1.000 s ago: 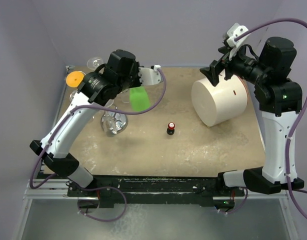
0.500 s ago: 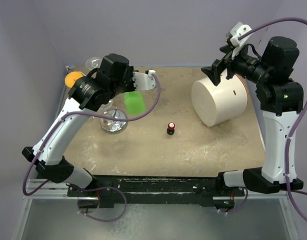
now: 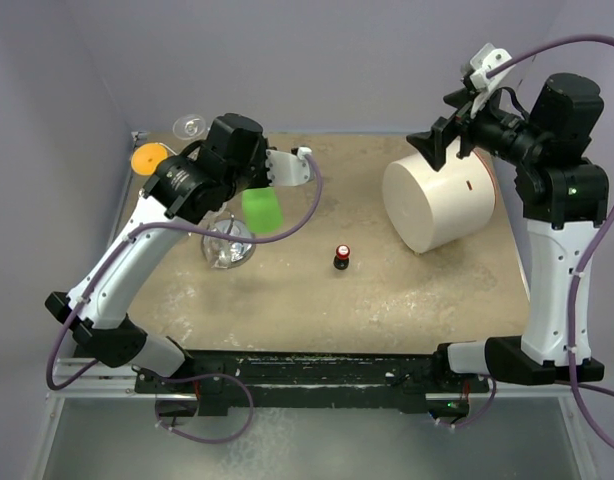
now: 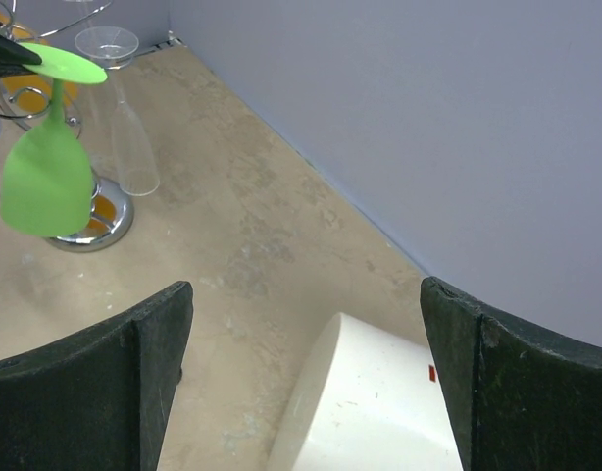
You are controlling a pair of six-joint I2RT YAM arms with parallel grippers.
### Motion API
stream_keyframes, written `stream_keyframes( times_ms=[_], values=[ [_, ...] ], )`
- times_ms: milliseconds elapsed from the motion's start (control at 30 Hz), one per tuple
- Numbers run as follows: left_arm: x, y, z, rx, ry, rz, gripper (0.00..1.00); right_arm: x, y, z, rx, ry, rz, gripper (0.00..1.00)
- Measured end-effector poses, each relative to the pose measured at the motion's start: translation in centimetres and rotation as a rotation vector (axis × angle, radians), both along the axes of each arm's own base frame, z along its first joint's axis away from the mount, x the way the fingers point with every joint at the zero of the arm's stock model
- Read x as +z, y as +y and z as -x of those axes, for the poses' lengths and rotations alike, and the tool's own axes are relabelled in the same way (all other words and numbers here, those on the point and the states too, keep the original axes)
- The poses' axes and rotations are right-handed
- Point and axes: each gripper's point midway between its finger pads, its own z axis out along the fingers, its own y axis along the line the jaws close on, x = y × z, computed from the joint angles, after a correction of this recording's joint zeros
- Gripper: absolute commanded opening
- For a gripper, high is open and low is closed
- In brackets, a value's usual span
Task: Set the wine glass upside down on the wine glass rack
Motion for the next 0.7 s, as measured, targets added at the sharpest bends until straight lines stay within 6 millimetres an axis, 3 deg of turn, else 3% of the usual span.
stream_keyframes(
  times_ms=[700],
  values=[
    [-0.1, 1.8, 0.2, 0.049, -0.015, -0.05, 0.0, 0.7, -1.2, 1.0, 0.003, -0.008, -0.047, 1.0]
  ],
)
